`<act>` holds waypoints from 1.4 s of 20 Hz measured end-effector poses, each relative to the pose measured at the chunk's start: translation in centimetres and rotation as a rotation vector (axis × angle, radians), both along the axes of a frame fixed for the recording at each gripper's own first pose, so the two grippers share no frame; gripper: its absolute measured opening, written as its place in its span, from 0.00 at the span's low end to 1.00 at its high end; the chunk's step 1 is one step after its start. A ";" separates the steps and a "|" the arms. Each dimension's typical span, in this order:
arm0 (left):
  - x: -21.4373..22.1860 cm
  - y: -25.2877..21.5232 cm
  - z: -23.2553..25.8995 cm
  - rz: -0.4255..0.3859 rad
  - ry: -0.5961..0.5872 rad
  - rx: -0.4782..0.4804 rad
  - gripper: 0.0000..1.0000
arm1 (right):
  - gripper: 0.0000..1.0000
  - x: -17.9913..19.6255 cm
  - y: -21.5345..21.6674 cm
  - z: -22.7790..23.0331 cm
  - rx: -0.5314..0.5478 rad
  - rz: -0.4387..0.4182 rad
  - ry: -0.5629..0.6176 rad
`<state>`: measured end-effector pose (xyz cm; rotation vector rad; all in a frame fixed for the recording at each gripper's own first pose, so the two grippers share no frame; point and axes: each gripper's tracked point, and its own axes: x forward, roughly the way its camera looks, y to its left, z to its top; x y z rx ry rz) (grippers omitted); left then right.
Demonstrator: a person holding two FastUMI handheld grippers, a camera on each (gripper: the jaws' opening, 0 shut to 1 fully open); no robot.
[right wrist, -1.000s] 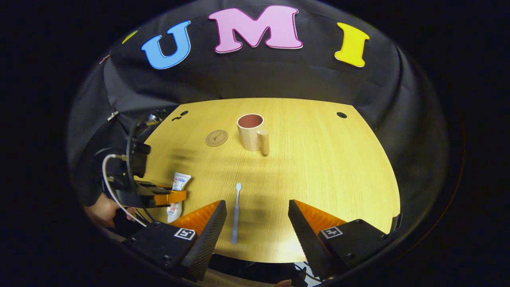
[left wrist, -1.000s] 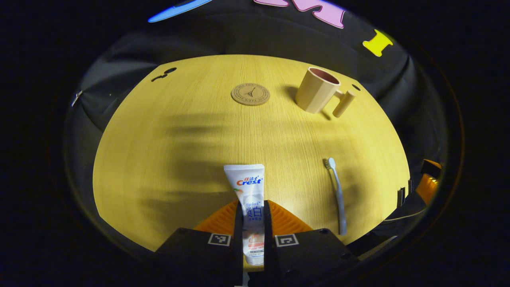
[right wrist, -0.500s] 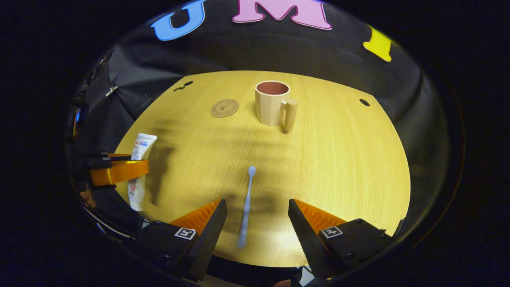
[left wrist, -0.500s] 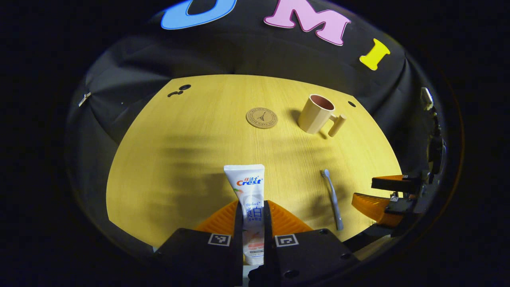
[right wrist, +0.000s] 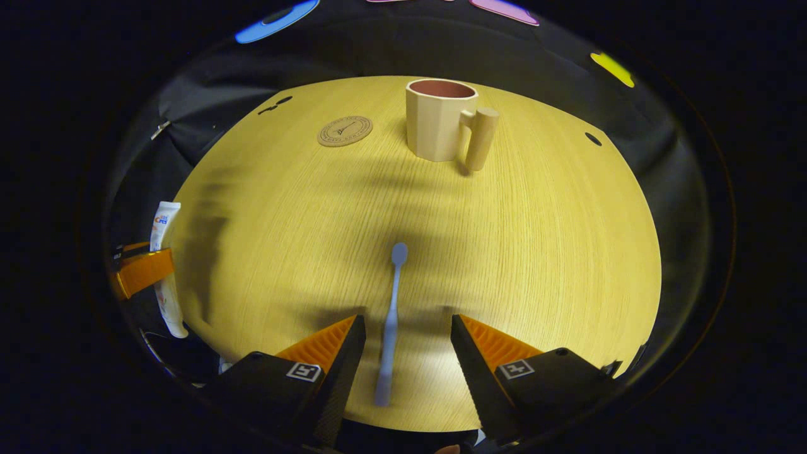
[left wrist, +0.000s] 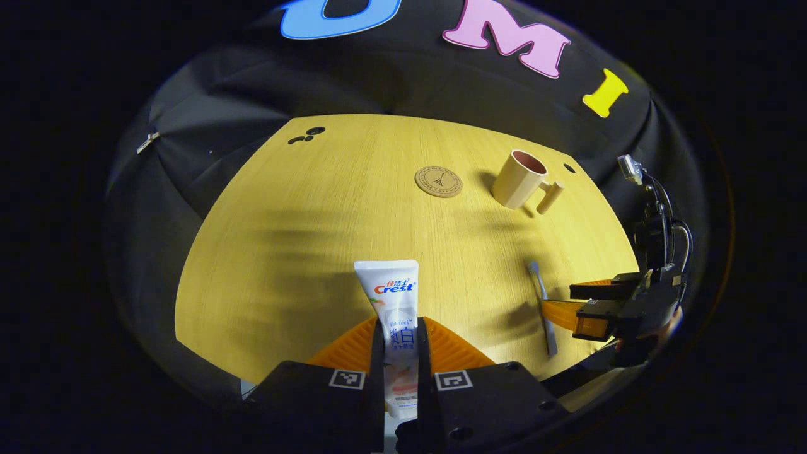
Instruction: Put the toothbrush and toothpaste on the desktop into the cup, then pick up the cup and place it on the coaster on the desktop.
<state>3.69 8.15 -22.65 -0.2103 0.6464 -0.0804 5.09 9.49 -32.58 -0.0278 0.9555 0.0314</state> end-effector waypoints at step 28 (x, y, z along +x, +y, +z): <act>-2.6 -0.7 -0.6 0.024 -0.017 -0.013 0.26 | 0.09 0.2 1.5 -1.4 0.042 0.009 0.019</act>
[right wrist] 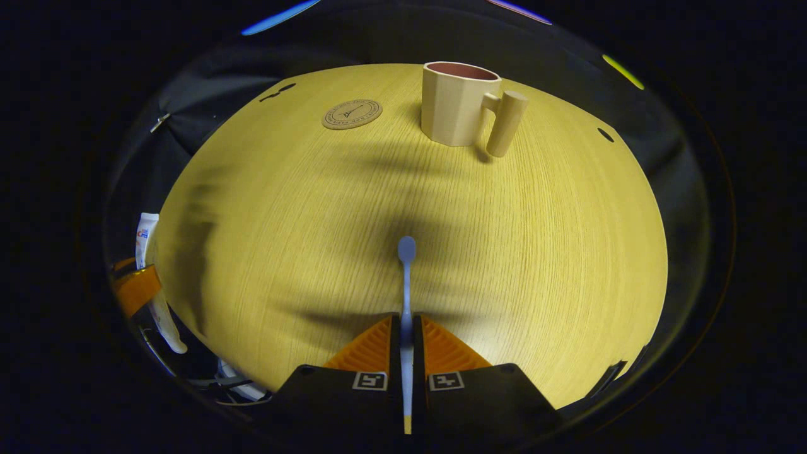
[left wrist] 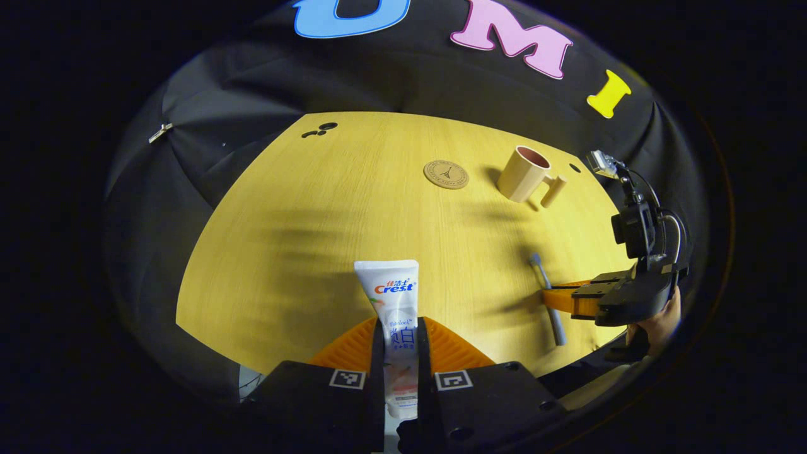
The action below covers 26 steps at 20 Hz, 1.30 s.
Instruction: Put the toothbrush and toothpaste on the desktop into the cup, then pick up the cup and place it on the coaster on the desktop.
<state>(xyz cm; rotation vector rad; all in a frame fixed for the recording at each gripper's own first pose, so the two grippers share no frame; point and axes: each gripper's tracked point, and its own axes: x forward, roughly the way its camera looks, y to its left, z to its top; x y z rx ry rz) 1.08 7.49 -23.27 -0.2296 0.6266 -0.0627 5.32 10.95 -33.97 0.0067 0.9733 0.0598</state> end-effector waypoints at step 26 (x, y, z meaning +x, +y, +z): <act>17.8 -15.6 24.6 -0.187 -0.631 -0.308 0.24 | 0.09 -1.2 -9.1 16.0 0.285 -0.067 -0.428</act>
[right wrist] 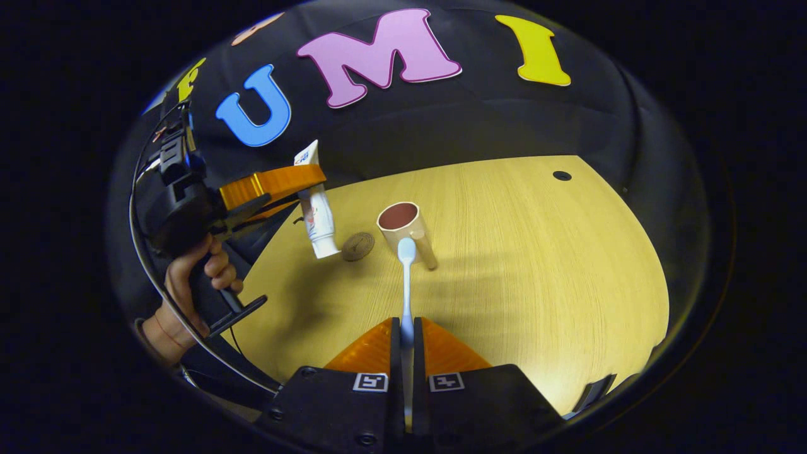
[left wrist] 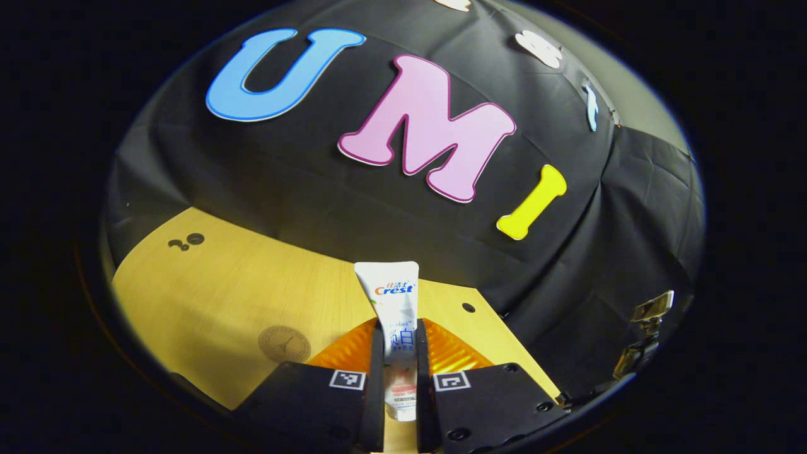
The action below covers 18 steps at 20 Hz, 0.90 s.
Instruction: Put the toothbrush and toothpaste on the desktop into the cup, then pick up the cup and place it on the coaster on the desktop.
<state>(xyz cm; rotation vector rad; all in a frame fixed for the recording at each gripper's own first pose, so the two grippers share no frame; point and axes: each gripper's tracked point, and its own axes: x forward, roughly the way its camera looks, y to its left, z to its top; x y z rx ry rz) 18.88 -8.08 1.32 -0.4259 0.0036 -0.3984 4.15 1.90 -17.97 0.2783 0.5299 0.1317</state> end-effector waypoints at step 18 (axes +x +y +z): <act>14.5 -2.3 -3.0 0.112 -0.115 -0.034 0.25 | 0.09 11.0 -5.6 2.0 0.123 -0.032 -0.205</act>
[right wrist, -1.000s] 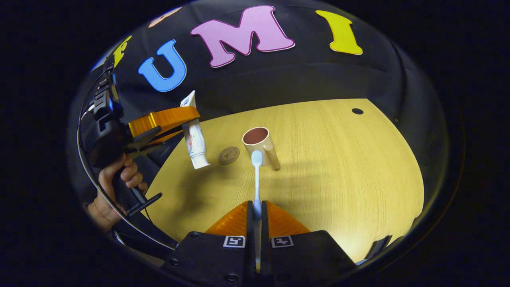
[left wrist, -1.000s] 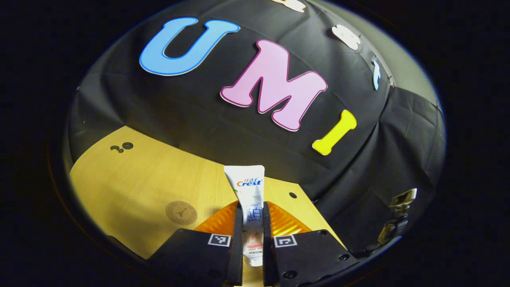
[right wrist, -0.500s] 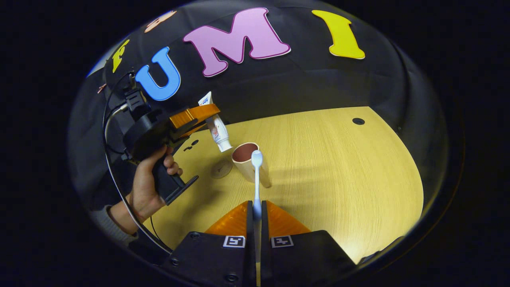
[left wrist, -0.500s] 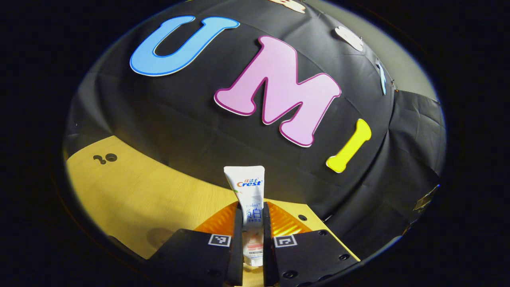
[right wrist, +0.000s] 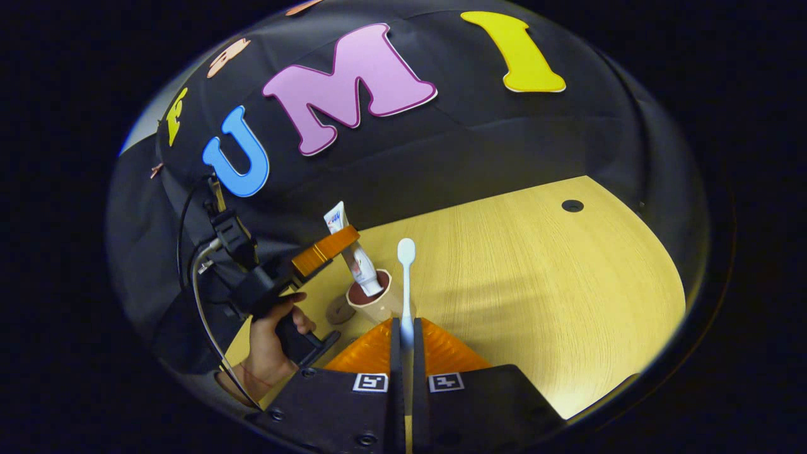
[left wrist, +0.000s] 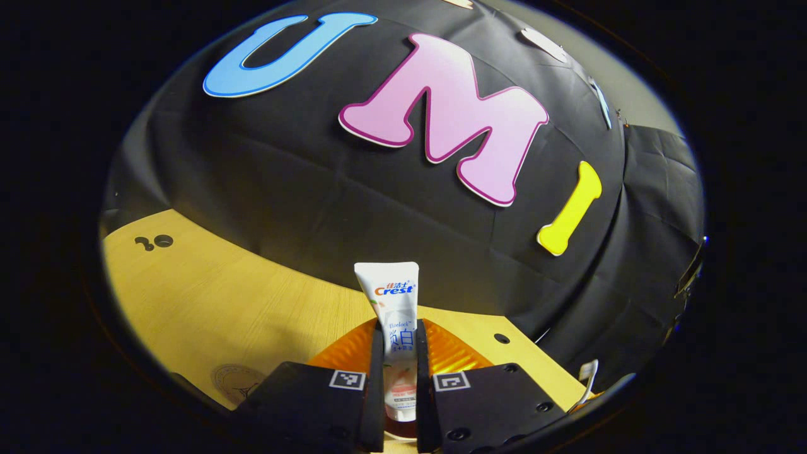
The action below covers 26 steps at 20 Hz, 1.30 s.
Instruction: Put the toothbrush and toothpaste on the desktop into the cup, then pick up the cup and place it on the coaster on the desktop.
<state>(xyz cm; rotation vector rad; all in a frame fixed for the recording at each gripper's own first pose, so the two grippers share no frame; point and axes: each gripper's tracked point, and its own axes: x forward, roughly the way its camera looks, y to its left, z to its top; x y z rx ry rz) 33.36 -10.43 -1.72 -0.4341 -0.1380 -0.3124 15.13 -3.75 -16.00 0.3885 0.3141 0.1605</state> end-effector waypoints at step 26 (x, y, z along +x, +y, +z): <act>-6.3 -0.1 -1.4 0.001 -0.130 0.235 0.67 | 0.09 6.7 0.2 7.2 0.190 -0.093 -0.279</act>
